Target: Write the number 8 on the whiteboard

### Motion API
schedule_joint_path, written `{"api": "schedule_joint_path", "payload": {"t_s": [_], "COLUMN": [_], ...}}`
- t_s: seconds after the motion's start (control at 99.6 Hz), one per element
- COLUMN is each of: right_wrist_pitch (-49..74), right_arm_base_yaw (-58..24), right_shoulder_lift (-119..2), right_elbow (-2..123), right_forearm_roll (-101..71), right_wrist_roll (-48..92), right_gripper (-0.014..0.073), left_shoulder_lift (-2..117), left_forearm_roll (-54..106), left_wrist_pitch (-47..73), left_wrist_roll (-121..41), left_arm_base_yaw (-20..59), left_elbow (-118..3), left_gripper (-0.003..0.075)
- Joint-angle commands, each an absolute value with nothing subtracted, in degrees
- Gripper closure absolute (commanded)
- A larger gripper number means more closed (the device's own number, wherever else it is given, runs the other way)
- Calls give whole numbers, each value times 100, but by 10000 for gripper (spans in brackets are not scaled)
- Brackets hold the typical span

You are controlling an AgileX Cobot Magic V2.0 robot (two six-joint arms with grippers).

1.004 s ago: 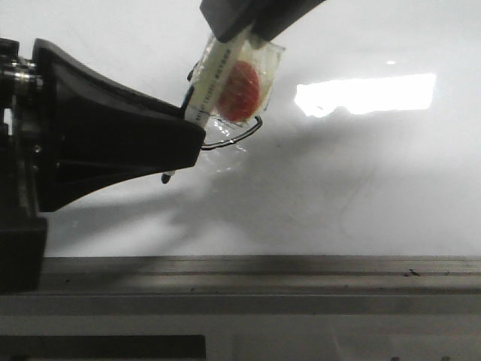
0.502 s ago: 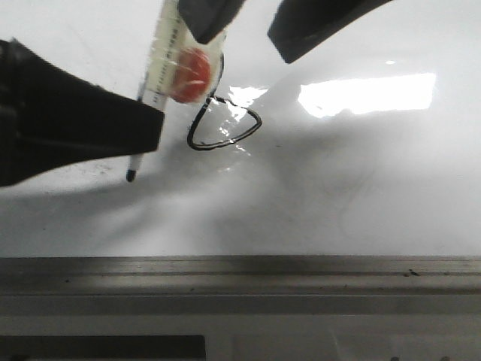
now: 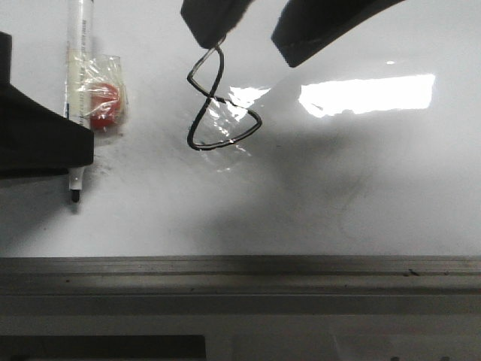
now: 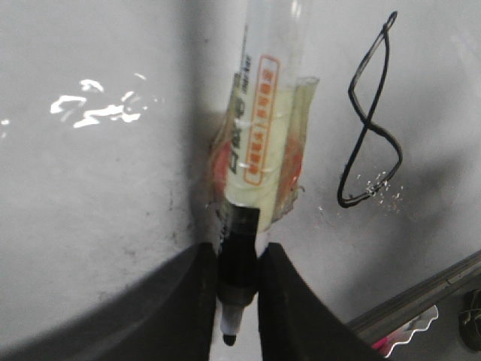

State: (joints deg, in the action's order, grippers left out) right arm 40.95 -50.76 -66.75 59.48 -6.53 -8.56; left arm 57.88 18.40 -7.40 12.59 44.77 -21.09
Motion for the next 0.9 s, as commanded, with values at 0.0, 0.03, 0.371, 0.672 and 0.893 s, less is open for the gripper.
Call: {"api": "schedule_joint_path", "payload": {"t_s": [0.0, 0.03, 0.371, 0.672, 0.893], "right_wrist_pitch": [3843, 3843, 3921, 3981, 3015], "right_arm_base_yaw": [-5042, -5042, -5042, -5042, -5042], "right_shoulder_lift": [-6577, -6577, -6577, -6439, -5625], "right_elbow": [6094, 6094, 6094, 6070, 5392], "right_forearm_roll": [-680, -680, -680, -319, 221], "right_wrist_roll": [-846, -846, -846, -846, -846], "right_gripper": [210, 210, 211, 394, 657], "left_shoulder_lift": [5838, 5838, 5817, 5126, 4007], "left_forearm_roll": [1909, 1909, 1886, 1905, 1590], "left_wrist_pitch": [-1059, -1059, -1111, -910, -663], "left_wrist_roll": [1316, 1316, 1316, 1316, 1294], "left_arm_base_yaw": [4452, 4452, 4452, 4452, 4452], "left_elbow": [-2266, -2266, -2266, -2266, -2177], "left_gripper": [741, 741, 442, 297, 727]}}
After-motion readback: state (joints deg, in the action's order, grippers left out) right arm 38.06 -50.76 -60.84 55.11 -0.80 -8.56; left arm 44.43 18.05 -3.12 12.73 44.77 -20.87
